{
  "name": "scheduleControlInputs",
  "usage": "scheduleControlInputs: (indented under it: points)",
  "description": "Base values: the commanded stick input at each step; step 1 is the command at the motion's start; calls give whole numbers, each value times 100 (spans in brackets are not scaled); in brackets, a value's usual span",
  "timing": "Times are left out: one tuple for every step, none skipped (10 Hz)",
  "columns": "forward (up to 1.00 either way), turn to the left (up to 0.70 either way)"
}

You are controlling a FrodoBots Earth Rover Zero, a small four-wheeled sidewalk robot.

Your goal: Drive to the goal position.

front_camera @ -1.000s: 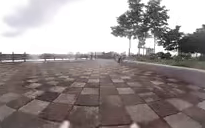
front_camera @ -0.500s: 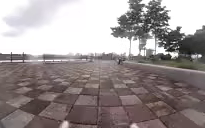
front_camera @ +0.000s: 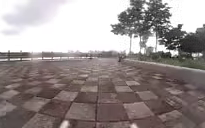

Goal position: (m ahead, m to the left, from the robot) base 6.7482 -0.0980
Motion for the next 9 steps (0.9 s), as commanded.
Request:
scheduleControlInputs:
  points:
    - [70, 0]
    - [70, 0]
    - [70, 0]
    - [70, 0]
    - [70, 0]
    - [70, 0]
    - [70, 0]
    - [70, 0]
    - [70, 0]
